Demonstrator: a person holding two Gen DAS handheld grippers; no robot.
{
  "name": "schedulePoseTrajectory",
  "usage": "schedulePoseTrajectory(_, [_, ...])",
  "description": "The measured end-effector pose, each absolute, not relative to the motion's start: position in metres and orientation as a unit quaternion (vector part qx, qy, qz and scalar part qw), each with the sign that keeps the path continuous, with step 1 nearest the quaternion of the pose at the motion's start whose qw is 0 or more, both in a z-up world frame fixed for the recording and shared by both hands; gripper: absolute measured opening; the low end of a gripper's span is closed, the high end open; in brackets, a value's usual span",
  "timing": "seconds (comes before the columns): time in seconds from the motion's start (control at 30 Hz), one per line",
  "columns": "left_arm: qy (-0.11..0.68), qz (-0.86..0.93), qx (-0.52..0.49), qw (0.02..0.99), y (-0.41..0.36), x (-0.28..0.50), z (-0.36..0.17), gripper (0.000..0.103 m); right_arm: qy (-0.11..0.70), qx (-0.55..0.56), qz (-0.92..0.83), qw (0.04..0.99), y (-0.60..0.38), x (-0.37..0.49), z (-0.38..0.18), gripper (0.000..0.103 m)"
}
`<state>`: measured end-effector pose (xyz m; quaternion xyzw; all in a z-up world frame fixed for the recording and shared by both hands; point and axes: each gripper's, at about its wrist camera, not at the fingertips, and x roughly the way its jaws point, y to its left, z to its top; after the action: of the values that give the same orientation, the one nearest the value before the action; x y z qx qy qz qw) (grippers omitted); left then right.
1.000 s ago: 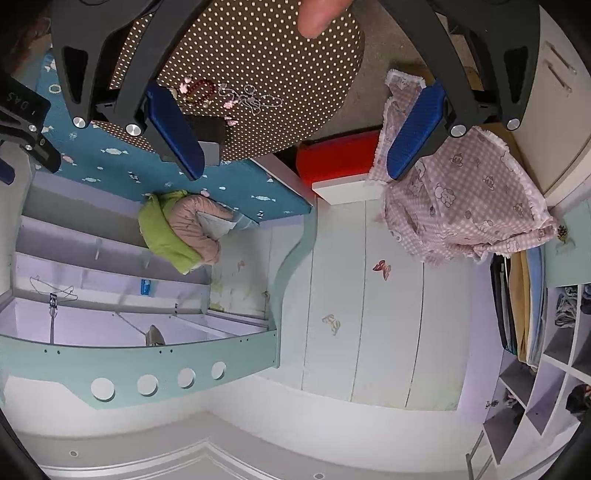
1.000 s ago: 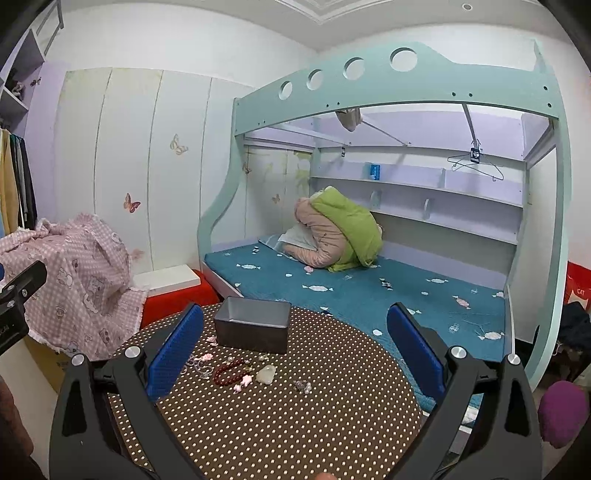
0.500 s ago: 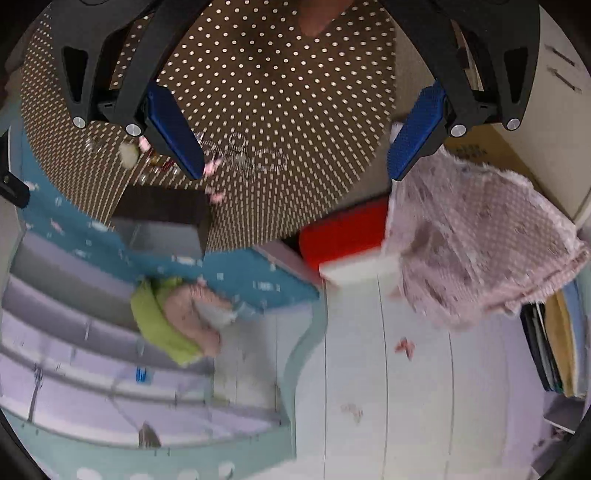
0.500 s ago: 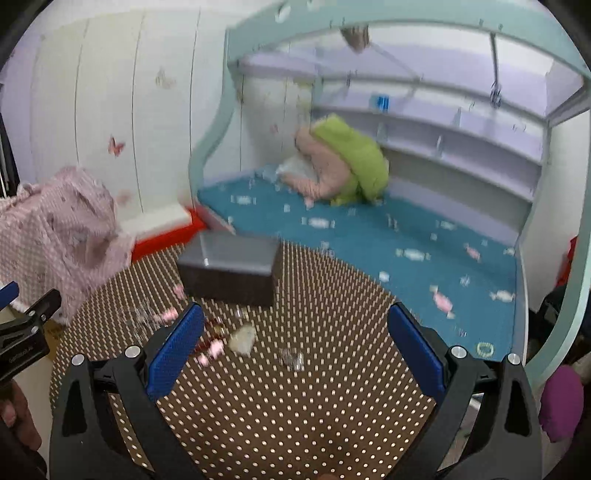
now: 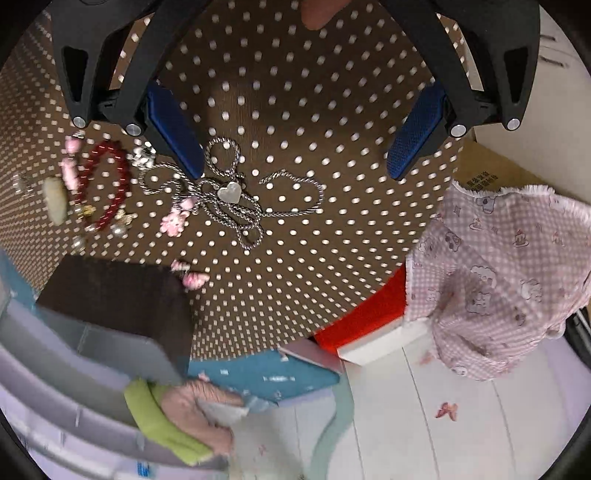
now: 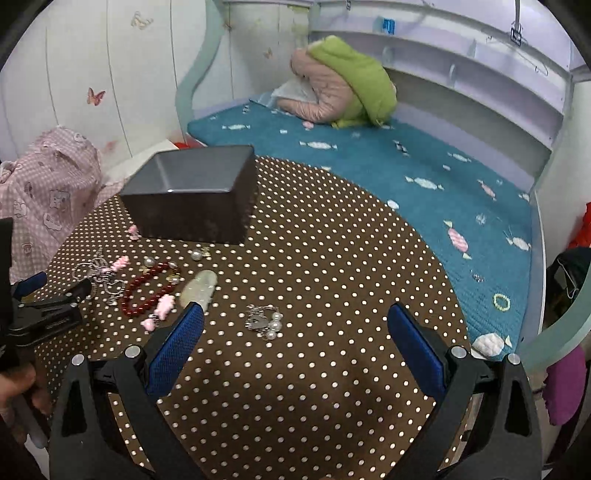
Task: Organize jewelry
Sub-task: 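Grasp the silver heart-pendant chain necklace with the left gripper, then carry the necklace into the grey box with the left gripper while the right gripper drops the pearl charm in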
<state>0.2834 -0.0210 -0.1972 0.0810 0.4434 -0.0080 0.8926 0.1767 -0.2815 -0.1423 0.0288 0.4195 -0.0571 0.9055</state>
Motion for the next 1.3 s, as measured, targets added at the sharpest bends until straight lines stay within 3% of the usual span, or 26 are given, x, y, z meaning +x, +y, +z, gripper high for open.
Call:
schedulePoseTrajectory(0.27, [0.446, -0.028, 0.066, 0.892, -0.015, 0.303, -0.203, 0.095, 0.438, 0.033, -0.055, 0.897, -0.291, 0.184, -0.150, 0.095])
schedulePoseTrajectory(0.37, [0.451, -0.057, 0.033, 0.890, -0.008, 0.303, -0.202, 0.078, 0.443, 0.039, -0.054, 0.894, -0.294, 0.184, -0.154, 0.095])
schedulePoseTrajectory(0.4, [0.445, -0.072, 0.042, 0.891, -0.010, 0.301, -0.201, 0.066, 0.446, 0.043, -0.052, 0.892, -0.295, 0.185, -0.155, 0.095])
schedulePoseTrajectory(0.43, [0.444, -0.081, 0.047, 0.891, -0.013, 0.299, -0.200, 0.061, 0.449, 0.044, -0.052, 0.891, -0.296, 0.186, -0.157, 0.095])
schedulePoseTrajectory(0.5, [0.442, -0.103, 0.055, 0.889, -0.020, 0.297, -0.197, 0.032, 0.451, 0.047, -0.050, 0.890, -0.296, 0.186, -0.158, 0.095])
schedulePoseTrajectory(0.57, [0.443, -0.115, 0.054, 0.887, -0.027, 0.298, -0.197, 0.024, 0.451, 0.049, -0.044, 0.890, -0.296, 0.187, -0.158, 0.095])
schedulePoseTrajectory(1.17, [0.393, -0.136, 0.001, 0.910, -0.009, 0.248, -0.141, 0.022, 0.488, 0.021, -0.007, 0.873, -0.293, 0.201, -0.184, 0.094])
schedulePoseTrajectory(1.3, [0.384, -0.138, 0.000, 0.913, -0.005, 0.248, -0.134, 0.022, 0.486, -0.005, 0.006, 0.874, -0.279, 0.209, -0.192, 0.076])
